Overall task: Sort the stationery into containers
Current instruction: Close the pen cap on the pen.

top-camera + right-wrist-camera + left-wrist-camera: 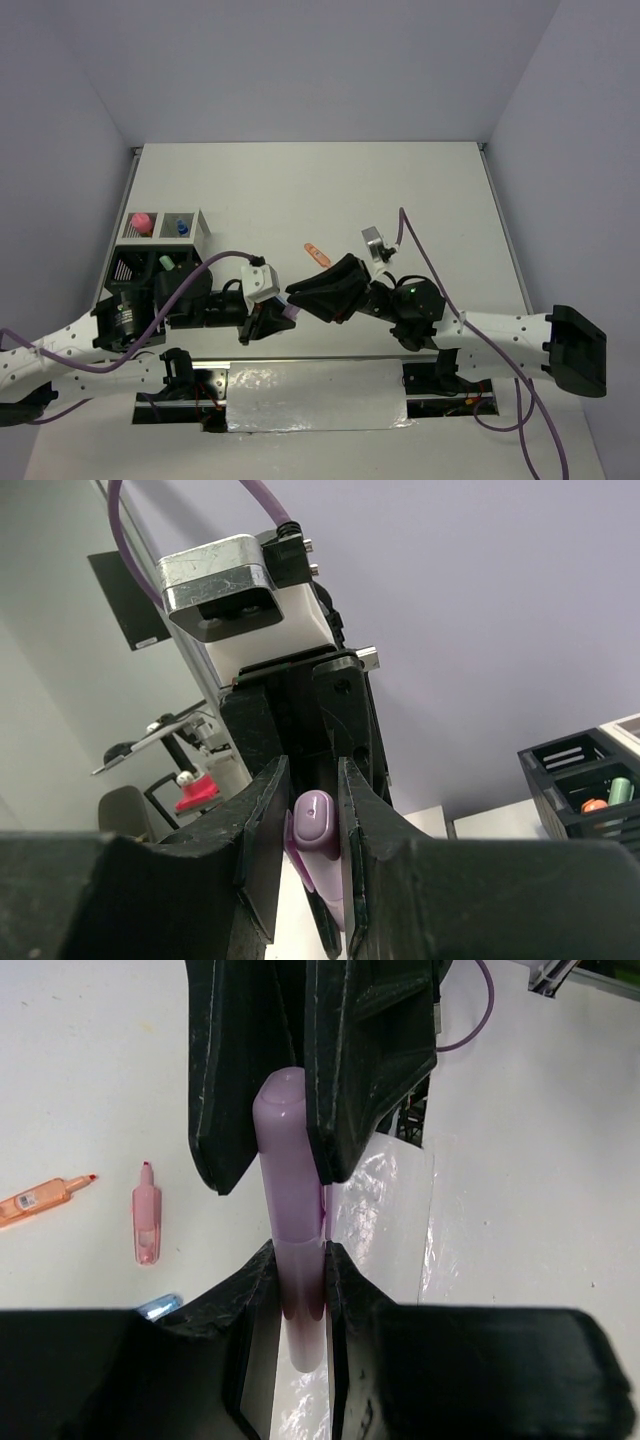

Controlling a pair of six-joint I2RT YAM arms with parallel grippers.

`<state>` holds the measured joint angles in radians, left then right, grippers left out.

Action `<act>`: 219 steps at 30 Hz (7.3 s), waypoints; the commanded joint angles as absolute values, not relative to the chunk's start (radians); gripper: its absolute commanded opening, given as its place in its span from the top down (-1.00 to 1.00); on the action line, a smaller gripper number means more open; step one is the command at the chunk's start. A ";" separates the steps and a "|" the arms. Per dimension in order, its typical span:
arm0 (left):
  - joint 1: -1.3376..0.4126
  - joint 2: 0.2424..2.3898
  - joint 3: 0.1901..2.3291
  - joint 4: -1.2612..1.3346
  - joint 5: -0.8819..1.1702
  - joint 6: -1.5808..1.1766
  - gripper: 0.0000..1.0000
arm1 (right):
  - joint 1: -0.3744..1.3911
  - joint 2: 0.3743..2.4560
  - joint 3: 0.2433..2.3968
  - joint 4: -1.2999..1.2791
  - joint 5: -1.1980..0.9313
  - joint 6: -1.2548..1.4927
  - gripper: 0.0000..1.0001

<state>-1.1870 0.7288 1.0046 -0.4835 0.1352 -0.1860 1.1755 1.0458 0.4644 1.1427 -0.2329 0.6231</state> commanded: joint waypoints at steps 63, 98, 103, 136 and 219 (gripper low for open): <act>-1.186 0.709 0.773 0.284 0.170 -0.445 1.00 | 1.103 0.850 1.008 0.140 -0.281 0.380 -0.39; -1.184 0.750 0.937 0.235 0.095 -0.428 0.25 | 1.104 0.804 0.888 0.268 -0.345 0.416 1.00; -1.184 0.755 0.917 0.230 0.110 -0.431 -0.07 | 1.103 0.784 0.897 0.265 -0.330 0.408 1.00; -1.186 0.715 0.821 0.294 0.144 -0.422 1.00 | 1.104 0.773 0.885 0.281 -0.340 0.393 -0.27; -0.793 0.686 0.758 0.194 0.146 -0.451 1.00 | 0.928 0.713 0.796 0.154 -0.186 0.463 -0.56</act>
